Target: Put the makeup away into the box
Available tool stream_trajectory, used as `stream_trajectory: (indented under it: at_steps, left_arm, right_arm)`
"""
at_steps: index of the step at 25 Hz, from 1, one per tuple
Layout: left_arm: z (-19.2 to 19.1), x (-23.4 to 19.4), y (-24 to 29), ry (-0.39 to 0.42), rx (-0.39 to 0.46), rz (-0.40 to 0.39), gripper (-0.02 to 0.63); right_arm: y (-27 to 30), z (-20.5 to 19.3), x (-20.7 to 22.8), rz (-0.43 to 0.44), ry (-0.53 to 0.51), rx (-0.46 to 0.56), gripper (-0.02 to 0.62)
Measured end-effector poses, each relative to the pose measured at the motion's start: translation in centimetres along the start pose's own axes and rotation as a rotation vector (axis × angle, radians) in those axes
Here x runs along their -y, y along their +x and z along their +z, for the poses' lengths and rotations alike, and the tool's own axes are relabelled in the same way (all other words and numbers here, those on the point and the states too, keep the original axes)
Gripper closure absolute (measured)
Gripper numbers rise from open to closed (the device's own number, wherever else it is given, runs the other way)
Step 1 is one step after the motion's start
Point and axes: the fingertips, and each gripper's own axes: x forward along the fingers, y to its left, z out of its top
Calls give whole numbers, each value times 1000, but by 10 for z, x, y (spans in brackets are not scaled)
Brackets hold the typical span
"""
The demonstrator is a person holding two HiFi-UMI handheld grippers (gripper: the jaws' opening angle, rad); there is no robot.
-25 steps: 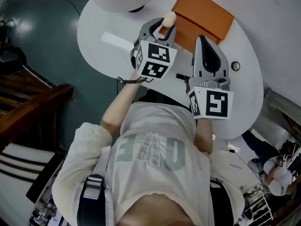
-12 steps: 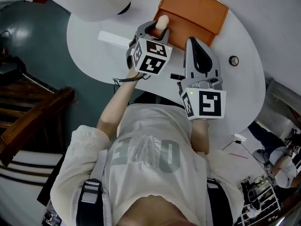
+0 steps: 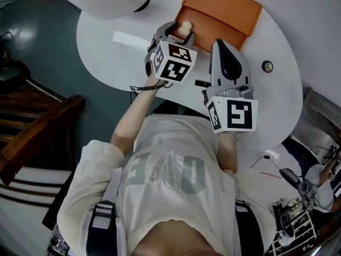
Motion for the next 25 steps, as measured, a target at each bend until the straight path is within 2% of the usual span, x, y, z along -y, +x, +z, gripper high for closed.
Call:
stream_trajectory:
  at_steps: [8,10,11,13,15,18,23,25]
  left_arm:
    - [25,2,-28,-24,93,12,399]
    - [38,2,-42,-37,160,8,400]
    - [47,2,-52,-45,208,13,434]
    - [68,0,-77,-46,317,47,599]
    - [91,2,-103,-36,418,70,600]
    - [115,5,-143,-68,540,75,600]
    - [134,7,-192,-106,670,74,600]
    - [137,7,-201,-111,691,78,600]
  right_arm:
    - [-11,5,3,-10,4,26,591]
    - [-14,9,3,-18,5,39,591]
    - [-16,11,4,-23,3,48,591]
    - [-21,17,7,-38,-7,72,591]
    - [-26,24,14,-56,-13,99,591]
    - [-37,33,16,-76,-18,130,591]
    - [-53,45,8,-79,-45,157,591]
    - [-57,49,6,-76,-53,171,591]
